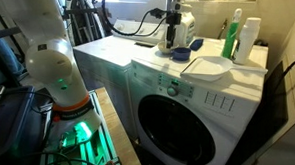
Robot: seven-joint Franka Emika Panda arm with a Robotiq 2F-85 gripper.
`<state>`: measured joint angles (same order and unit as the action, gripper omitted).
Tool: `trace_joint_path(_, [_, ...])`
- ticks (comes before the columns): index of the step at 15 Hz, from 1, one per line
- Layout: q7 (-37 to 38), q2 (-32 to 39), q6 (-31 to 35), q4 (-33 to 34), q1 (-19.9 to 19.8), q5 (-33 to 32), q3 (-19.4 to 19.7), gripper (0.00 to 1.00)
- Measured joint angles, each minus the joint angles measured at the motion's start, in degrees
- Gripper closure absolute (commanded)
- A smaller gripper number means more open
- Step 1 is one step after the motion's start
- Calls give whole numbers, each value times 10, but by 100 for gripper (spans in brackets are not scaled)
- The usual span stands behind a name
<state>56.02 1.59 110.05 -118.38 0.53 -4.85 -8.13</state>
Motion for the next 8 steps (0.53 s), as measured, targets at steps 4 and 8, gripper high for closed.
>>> trace_joint_path(4, [32,37,72,15,0,64,36,0])
trace_joint_path(8, [77,59,161,15,5,113,40,42])
